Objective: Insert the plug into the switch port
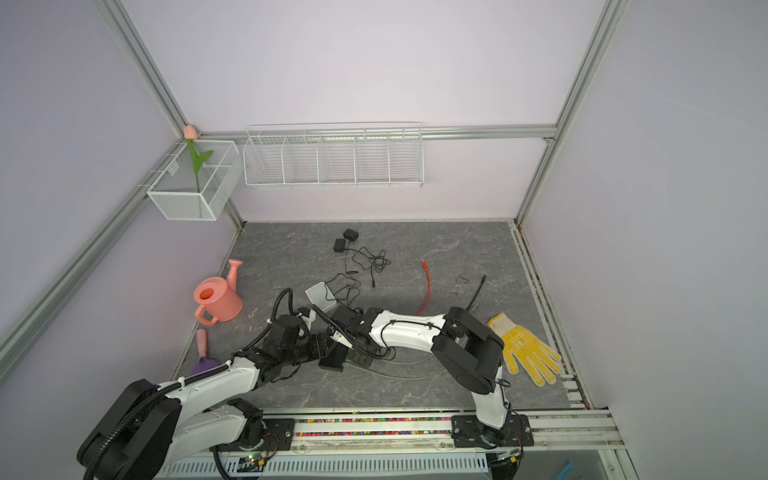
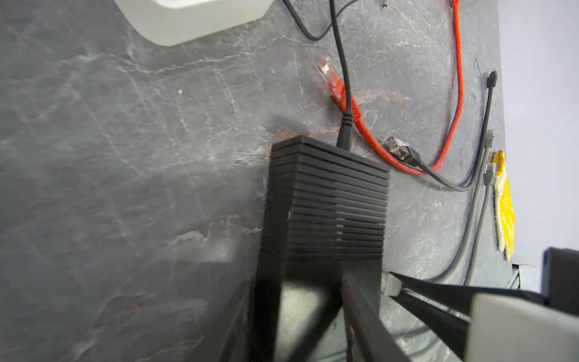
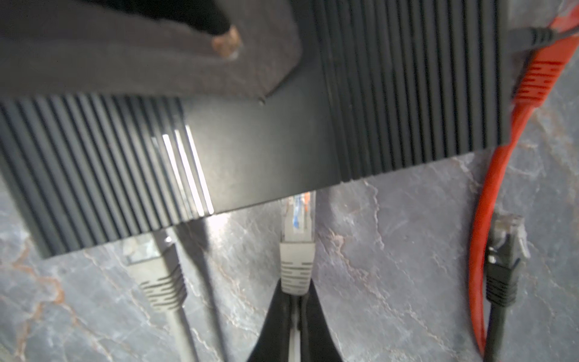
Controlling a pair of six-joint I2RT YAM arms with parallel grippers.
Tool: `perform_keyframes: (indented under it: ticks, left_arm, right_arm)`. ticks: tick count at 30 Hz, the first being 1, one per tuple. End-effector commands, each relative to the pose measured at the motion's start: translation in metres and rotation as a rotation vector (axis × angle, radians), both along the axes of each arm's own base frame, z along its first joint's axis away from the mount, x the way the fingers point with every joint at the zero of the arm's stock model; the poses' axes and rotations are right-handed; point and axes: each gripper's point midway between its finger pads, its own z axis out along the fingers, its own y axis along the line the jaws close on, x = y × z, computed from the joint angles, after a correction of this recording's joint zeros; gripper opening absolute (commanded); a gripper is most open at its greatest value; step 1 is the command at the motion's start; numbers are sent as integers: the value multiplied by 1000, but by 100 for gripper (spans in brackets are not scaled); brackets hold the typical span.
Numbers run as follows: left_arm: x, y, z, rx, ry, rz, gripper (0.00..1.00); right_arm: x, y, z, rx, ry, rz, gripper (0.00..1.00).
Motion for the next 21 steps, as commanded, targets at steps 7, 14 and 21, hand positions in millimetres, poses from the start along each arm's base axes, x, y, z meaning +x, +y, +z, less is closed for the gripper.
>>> perform_keyframes:
  ticks: [7,14,21]
  left_arm:
    - [-14,-5,-9,33,54,-77,45]
    - [-8,-1,1,51,28,-54,55]
    - [8,6,21,56,-30,36,62]
  right_arm:
    - [-1,33,19,145,-53,122,7]
    - [7,29,22,131,-89,155,6]
    - [9,25,21,127,-81,149,7]
